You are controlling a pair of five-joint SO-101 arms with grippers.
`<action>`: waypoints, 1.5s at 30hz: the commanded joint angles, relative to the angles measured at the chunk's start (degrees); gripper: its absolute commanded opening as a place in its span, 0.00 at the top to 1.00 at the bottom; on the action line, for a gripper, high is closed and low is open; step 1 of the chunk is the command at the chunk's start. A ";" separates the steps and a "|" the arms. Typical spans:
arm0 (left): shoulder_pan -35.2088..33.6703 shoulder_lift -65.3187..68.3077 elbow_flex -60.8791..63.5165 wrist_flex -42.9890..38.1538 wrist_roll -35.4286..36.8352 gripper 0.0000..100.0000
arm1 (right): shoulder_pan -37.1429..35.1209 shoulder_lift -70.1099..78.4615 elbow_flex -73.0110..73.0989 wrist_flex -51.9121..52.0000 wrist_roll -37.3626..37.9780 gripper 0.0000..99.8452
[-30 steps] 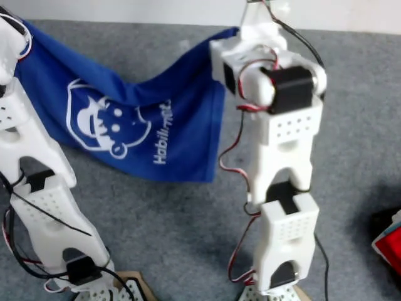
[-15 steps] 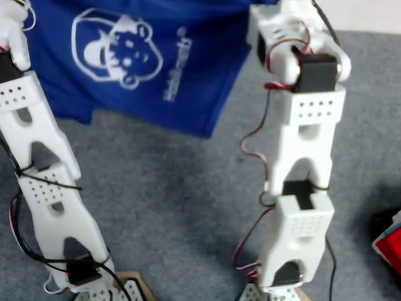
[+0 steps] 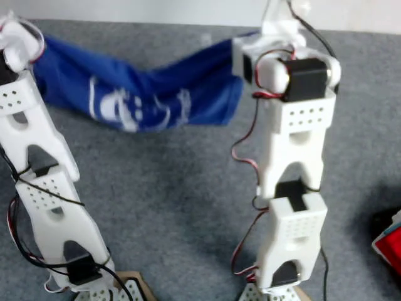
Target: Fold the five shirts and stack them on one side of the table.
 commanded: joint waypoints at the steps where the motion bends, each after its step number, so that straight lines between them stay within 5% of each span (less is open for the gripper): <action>1: -1.36 -3.21 -0.57 8.09 -4.13 0.99 | -1.19 -3.91 2.59 1.01 0.18 0.99; 6: -4.00 -3.30 -0.48 8.18 -10.73 0.99 | -3.56 -8.57 14.64 1.01 0.18 0.99; 22: -4.26 -8.75 5.05 8.26 -10.73 0.99 | -12.79 -36.26 56.04 0.57 0.62 0.99; 27: -4.09 -27.47 38.29 8.00 -11.96 0.99 | -12.70 -37.67 64.40 0.57 0.70 0.99; 32: -2.68 -47.60 80.40 6.15 -25.05 0.99 | -12.35 -37.76 68.35 0.48 -0.44 0.99; 38: -5.32 -67.21 118.46 -14.77 -29.98 0.99 | -12.79 -37.76 72.48 -0.04 -2.64 0.99; 45: -16.48 -80.40 141.05 -29.98 -29.98 0.99 | -12.44 -37.76 81.45 -0.31 -2.64 0.99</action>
